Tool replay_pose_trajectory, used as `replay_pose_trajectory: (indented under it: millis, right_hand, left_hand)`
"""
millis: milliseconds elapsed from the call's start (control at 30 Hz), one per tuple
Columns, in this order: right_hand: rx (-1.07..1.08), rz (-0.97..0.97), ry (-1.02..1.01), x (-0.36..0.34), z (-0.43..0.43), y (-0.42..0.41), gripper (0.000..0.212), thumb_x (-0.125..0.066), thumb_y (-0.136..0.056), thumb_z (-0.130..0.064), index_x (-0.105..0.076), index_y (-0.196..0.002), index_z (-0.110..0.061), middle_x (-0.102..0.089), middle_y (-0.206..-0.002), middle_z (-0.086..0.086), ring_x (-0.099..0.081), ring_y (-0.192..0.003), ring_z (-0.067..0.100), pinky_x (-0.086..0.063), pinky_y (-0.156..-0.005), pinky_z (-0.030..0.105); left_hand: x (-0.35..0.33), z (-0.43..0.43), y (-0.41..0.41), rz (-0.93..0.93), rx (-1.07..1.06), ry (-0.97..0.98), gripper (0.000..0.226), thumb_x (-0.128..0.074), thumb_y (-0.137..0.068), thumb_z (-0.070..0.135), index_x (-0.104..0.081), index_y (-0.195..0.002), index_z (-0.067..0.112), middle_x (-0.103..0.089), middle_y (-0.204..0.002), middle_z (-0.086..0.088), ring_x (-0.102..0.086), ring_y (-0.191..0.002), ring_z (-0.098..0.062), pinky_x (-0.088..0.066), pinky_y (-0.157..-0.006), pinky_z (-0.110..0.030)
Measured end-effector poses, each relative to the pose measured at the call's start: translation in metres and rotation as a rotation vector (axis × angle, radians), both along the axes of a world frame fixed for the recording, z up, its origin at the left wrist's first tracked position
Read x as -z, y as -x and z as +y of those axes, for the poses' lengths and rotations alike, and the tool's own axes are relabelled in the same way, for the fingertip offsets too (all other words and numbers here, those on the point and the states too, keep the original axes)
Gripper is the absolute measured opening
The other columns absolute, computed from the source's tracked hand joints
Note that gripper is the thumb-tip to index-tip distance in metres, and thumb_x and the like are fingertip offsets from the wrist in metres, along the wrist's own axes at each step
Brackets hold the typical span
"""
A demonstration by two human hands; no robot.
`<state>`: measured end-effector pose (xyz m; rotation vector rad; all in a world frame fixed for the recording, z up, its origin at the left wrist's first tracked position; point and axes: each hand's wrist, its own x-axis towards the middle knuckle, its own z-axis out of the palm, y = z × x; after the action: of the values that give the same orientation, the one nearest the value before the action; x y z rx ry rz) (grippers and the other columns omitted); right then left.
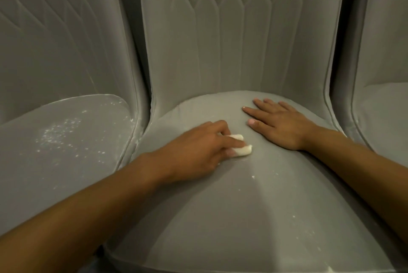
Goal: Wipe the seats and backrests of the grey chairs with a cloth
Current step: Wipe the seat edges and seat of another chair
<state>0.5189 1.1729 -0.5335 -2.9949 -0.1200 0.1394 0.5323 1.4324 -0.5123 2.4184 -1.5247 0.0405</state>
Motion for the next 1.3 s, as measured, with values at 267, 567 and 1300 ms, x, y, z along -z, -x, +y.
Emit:
replay_pose_trajectory:
  millis: [267, 567, 1300]
  right_hand:
    - [-0.020, -0.010, 0.009, -0.003, 0.002, 0.002, 0.051, -0.009, -0.097, -0.065, -0.008, -0.148, -0.061, -0.002, -0.167, -0.005, 0.001, -0.153, 0.014, 0.001, -0.123, 0.040]
    - [-0.029, -0.003, 0.009, -0.003, 0.001, 0.002, 0.050, -0.011, -0.098, -0.065, -0.013, -0.148, -0.061, -0.001, -0.167, -0.004, 0.001, -0.153, 0.015, 0.002, -0.123, 0.040]
    - [-0.012, -0.079, -0.056, 0.001, -0.002, 0.001, 0.056, -0.022, -0.099, -0.062, -0.021, -0.152, -0.044, -0.014, -0.165, -0.006, -0.008, -0.152, 0.013, -0.004, -0.123, 0.041]
  left_hand:
    - [0.016, -0.041, -0.089, 0.052, -0.357, 0.063, 0.054, -0.029, -0.095, 0.049, -0.056, -0.140, 0.035, -0.063, -0.125, -0.007, -0.054, -0.114, -0.028, -0.042, -0.103, -0.040]
    - [0.011, -0.071, -0.095, -0.084, -0.405, -0.114, 0.038, -0.044, -0.107, 0.034, -0.054, -0.143, 0.041, -0.050, -0.125, -0.013, -0.049, -0.118, -0.036, -0.038, -0.104, -0.041]
    - [-0.004, -0.044, -0.106, -0.020, -0.310, 0.138, 0.036, -0.050, -0.105, 0.025, -0.063, -0.138, 0.024, -0.056, -0.110, -0.008, -0.057, -0.111, -0.030, -0.037, -0.101, -0.027]
